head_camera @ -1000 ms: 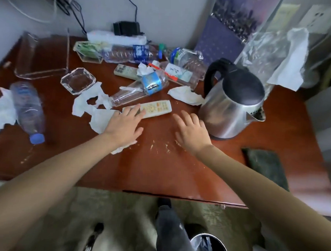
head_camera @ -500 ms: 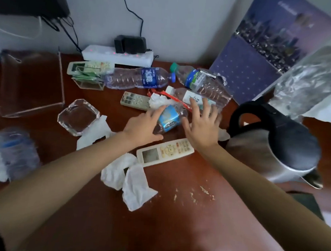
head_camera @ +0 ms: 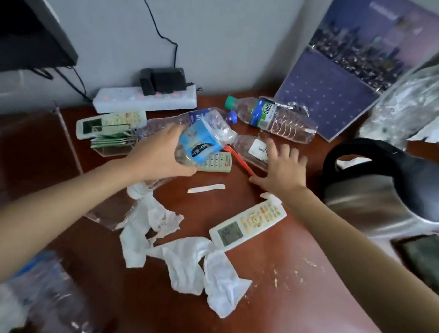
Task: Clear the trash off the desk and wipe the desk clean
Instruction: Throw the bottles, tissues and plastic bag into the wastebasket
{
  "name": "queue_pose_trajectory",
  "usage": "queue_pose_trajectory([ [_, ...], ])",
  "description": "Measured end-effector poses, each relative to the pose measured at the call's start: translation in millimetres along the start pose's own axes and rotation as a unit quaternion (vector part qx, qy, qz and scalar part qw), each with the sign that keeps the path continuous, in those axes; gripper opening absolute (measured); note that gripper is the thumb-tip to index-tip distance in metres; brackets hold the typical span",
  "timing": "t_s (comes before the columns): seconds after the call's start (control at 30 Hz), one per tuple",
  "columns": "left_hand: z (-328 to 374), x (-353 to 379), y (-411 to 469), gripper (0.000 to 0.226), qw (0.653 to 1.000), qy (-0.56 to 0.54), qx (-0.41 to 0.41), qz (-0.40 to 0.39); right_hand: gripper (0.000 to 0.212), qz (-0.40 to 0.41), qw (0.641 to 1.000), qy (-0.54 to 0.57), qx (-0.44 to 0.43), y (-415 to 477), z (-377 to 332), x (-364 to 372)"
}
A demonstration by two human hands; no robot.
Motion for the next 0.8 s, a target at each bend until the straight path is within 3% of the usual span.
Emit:
queue_pose_trajectory([
  [0.17,19,-11,14,0.084,0.998,0.024,0.046,0.017,0.069,-0.007,0.994,0.106,0.018,-16,16,2],
  [0.33,19,3,46,0.092,0.987,0.147,0.050,-0.039,0.071,0.000,0.937,0.326,0.129,-39,64,0],
  [0.43,-10,17,64,0.108,0.984,0.133,-0.020,-0.118,0.072,-0.015,0.935,0.330,0.128,-44,67,-2],
  [0.53,-15,30,70,0.112,0.976,0.159,-0.027,-0.150,0.072,-0.026,0.933,0.339,0.119,-46,63,0],
  [0.67,-7,30,71,0.109,0.975,0.181,0.006,-0.127,0.069,-0.037,0.918,0.376,0.124,-51,61,-1],
  [0.8,-7,26,66,0.104,0.977,0.190,0.000,-0.094,0.057,-0.105,0.901,0.397,0.140,-68,65,12],
])
Point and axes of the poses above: each hand's wrist, its own y-axis towards the middle knuckle, its own x-axis out of the palm, z = x × y, the point moved 10 cm from there along y, towards the middle knuckle, and after that the axes turned 4 degrees about -z, right-handed, at the moved point
